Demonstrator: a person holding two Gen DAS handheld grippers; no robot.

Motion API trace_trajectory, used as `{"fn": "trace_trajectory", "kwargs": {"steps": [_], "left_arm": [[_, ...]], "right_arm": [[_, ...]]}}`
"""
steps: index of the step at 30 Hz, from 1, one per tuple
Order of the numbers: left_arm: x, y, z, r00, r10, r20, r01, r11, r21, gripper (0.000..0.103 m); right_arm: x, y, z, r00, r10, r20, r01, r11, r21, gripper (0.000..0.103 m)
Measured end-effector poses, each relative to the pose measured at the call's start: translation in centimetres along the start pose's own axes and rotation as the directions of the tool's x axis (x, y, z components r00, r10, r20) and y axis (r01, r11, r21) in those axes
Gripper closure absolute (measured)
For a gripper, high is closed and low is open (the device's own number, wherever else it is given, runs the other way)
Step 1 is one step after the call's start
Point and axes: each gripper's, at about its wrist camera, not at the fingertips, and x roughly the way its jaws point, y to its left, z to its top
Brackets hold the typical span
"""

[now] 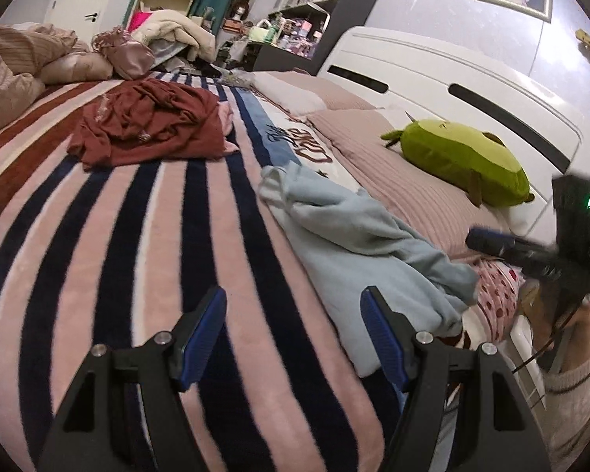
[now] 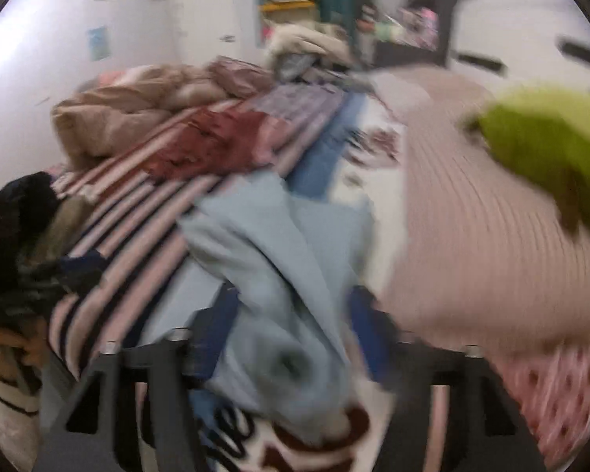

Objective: Fold small clothes
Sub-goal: 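Grasp the folded light blue shirt with the right gripper while the left gripper grasps it too, then lift the folded shirt with both grippers and carry it off the bed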

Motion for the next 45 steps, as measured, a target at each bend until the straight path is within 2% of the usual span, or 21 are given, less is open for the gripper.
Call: {"fn": "trace_trajectory", "kwargs": {"steps": [4,7,8,9,10,11,12,15,18,20,23,25,27,32,34,35,36,38,39,42,45], "left_arm": [[-0.4,0.9,0.2,1.0,-0.008,0.02,0.008,1.0,-0.022,0.036],[-0.7,1.2,0.0,1.0,0.002,0.026,-0.001,1.0,-0.028,0.036],[-0.7,1.4,0.0,1.0,0.003,0.025,-0.002,1.0,-0.031,0.036],[-0.6,1.6,0.0,1.0,0.005,0.023,-0.004,0.999,-0.033,0.036],[-0.6,1.7,0.0,1.0,0.007,0.022,-0.007,0.999,-0.034,0.036],[-0.5,1.9,0.1,1.0,0.011,0.019,-0.01,0.999,-0.035,0.036],[-0.4,1.9,0.1,1.0,0.012,0.018,-0.012,0.999,-0.036,0.036],[0.2,2.0,0.1,1.0,0.001,0.009,-0.001,0.999,-0.039,0.036],[1.3,1.4,0.2,0.999,-0.032,-0.015,0.031,0.999,-0.042,0.036],[2.2,0.5,0.0,0.997,-0.067,-0.037,0.065,0.997,-0.038,0.036],[3.6,-0.7,-0.5,0.988,-0.132,-0.077,0.129,0.991,-0.042,0.028],[4.8,-1.5,-0.8,0.977,-0.189,-0.1,0.184,0.981,-0.059,0.027],[5.8,-2.1,-1.0,0.966,-0.227,-0.123,0.219,0.973,-0.075,0.027],[8.2,-2.8,-2.1,0.951,-0.252,-0.181,0.231,0.964,-0.133,0.027],[8.4,-2.9,-2.5,0.945,-0.276,-0.175,0.251,0.956,-0.152,0.04],[8.6,-3.0,-2.7,0.938,-0.297,-0.177,0.268,0.949,-0.168,0.058],[8.8,-3.1,-2.9,0.932,-0.313,-0.185,0.279,0.941,-0.191,0.063],[8.7,-3.3,-3.1,0.939,-0.293,-0.179,0.261,0.948,-0.184,0.074],[8.5,-3.4,-3.1,0.94,-0.295,-0.174,0.263,0.947,-0.182,0.079],[7.1,-3.4,-3.1,0.936,-0.319,-0.148,0.29,0.938,-0.189,0.082],[4.3,-3.5,-3.0,0.943,-0.298,-0.148,0.283,0.953,-0.112,0.082]], "right_arm": [[5.1,5.0,3.0,0.992,0.052,-0.119,-0.072,0.982,-0.173,0.028],[9.5,8.2,3.3,0.981,0.013,-0.192,-0.065,0.961,-0.27,0.028],[10.8,8.3,3.5,0.976,-0.001,-0.218,-0.062,0.957,-0.283,0.031],[12.1,8.2,3.8,0.969,-0.036,-0.246,-0.037,0.957,-0.286,0.042],[12.7,7.6,4.1,0.968,-0.07,-0.243,0.0,0.96,-0.279,0.053],[12.8,6.8,4.6,0.969,-0.091,-0.229,0.027,0.963,-0.268,0.073],[12.7,5.2,5.5,0.973,-0.093,-0.212,0.046,0.975,-0.217,0.079],[12.4,-0.1,6.9,0.977,-0.111,-0.181,0.1,0.992,-0.072,0.083],[13.5,-5.1,6.6,0.936,-0.281,-0.214,0.278,0.96,-0.046,0.079],[13.7,-7.9,5.8,0.915,-0.312,-0.256,0.327,0.945,0.018,0.075],[10.0,-9.2,4.5,0.957,-0.221,-0.188,0.241,0.966,0.092,0.054],[7.5,-8.6,3.3,0.98,-0.127,-0.152,0.147,0.981,0.124,0.052],[5.8,-7.5,1.5,0.988,-0.012,-0.156,0.033,0.99,0.135,0.052],[4.3,-4.8,-4.3,0.972,0.016,-0.233,0.005,0.996,0.087,0.063],[4.3,-4.8,-6.6,0.967,0.022,-0.254,0.006,0.994,0.108,0.063],[4.3,-4.9,-7.1,0.966,0.023,-0.257,0.006,0.994,0.109,0.063],[4.4,-4.8,-7.5,0.967,0.03,-0.253,-0.001,0.994,0.114,0.063],[4.3,-5.2,-7.6,0.968,0.067,-0.243,-0.028,0.987,0.161,0.065],[4.6,-5.4,-7.6,0.967,0.086,-0.242,-0.043,0.983,0.178,0.073],[4.6,-5.7,-7.6,0.957,0.169,-0.234,-0.112,0.965,0.236,0.079],[3.9,-4.5,-7.9,0.937,0.253,-0.238,-0.198,0.952,0.233,0.08]]}}
